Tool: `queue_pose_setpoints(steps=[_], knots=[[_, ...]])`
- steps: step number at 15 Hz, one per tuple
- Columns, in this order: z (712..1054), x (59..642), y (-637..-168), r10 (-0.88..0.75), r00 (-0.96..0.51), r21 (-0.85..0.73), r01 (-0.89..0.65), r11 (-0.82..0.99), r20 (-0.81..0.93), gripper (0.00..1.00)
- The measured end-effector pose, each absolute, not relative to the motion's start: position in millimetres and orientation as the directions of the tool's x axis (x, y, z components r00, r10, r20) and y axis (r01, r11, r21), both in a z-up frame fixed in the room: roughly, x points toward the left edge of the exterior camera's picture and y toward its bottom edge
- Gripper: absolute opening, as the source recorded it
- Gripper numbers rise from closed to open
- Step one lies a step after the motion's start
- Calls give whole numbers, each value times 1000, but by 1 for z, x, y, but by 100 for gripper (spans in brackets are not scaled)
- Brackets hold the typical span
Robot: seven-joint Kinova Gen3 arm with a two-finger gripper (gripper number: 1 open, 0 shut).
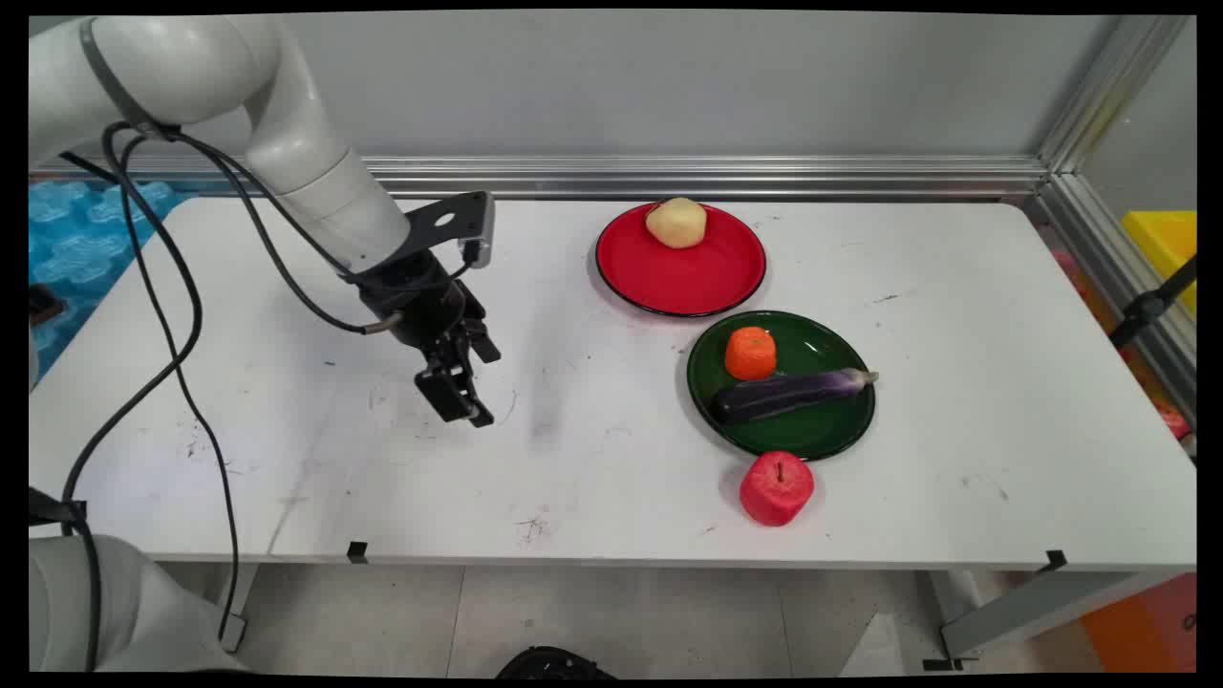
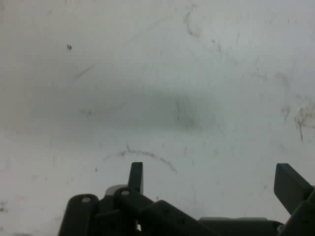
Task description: Pick up the eggplant from the green plate
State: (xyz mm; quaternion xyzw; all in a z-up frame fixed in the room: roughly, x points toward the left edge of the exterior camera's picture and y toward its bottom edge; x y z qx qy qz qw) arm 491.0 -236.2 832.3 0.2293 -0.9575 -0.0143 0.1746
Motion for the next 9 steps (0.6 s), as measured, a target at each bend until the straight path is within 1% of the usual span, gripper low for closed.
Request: queue_pose_setpoints(steps=[5, 9], knots=[[832, 463, -246, -446, -810, 107, -441, 891, 380, 100], [830, 429, -260, -453, -774, 101, -459, 883, 442, 100]])
